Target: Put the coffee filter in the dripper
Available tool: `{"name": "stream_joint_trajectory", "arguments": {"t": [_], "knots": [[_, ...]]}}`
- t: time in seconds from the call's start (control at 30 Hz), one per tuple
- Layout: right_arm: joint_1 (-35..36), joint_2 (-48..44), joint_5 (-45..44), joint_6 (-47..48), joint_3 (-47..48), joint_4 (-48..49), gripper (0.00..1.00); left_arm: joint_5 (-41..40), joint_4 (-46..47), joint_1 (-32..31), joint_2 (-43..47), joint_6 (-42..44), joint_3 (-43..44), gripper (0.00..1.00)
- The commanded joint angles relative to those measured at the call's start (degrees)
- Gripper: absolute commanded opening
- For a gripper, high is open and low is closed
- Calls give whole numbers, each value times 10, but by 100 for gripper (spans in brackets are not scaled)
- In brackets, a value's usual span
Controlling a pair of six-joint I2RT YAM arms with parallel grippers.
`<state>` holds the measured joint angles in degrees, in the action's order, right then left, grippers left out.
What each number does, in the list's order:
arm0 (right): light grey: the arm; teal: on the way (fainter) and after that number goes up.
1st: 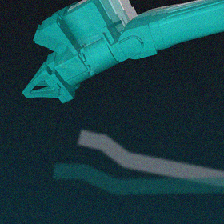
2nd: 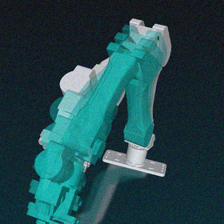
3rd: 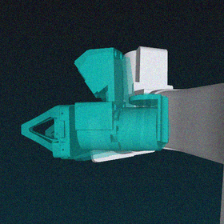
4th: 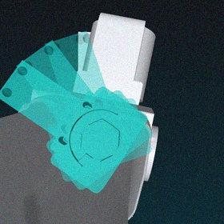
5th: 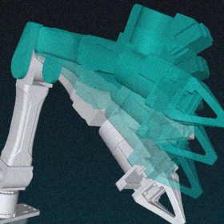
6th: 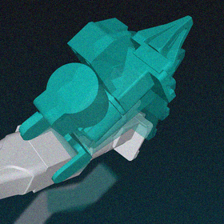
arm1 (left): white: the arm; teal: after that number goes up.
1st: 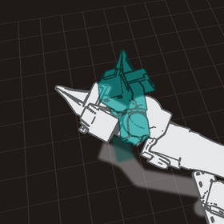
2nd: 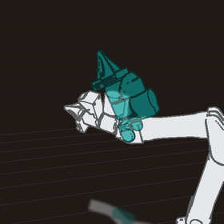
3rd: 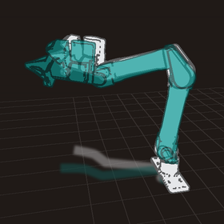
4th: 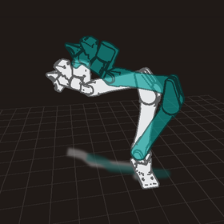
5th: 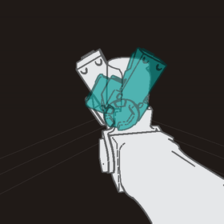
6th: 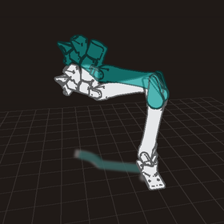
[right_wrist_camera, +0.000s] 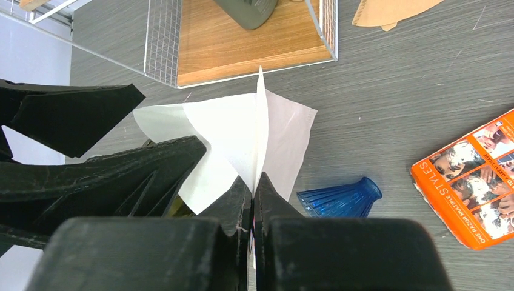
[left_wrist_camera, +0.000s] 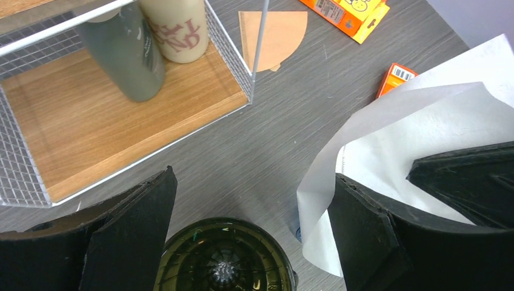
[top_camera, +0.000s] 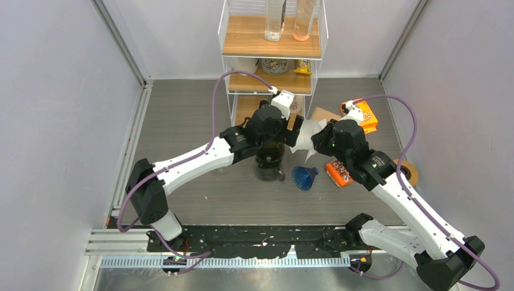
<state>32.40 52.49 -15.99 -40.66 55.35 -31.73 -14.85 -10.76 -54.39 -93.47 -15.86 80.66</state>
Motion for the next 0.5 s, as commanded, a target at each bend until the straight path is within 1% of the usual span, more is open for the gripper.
{"name": "stream_joint_trajectory", "arguments": {"t": [0.0,0.13,0.23,0.37,0.47], "knots": [[2,-3,-12,23,0,21,5,-26,-1,-4,26,10,19,100],[2,-4,-14,36,-3,21,5,-23,-4,-4,29,17,19,99],[2,-10,0,47,-10,33,5,0,-9,-4,25,21,27,96],[2,-9,23,63,-15,49,5,67,-5,-4,18,18,36,85],[2,-8,27,68,-17,50,5,105,2,-4,15,18,38,73]]}}
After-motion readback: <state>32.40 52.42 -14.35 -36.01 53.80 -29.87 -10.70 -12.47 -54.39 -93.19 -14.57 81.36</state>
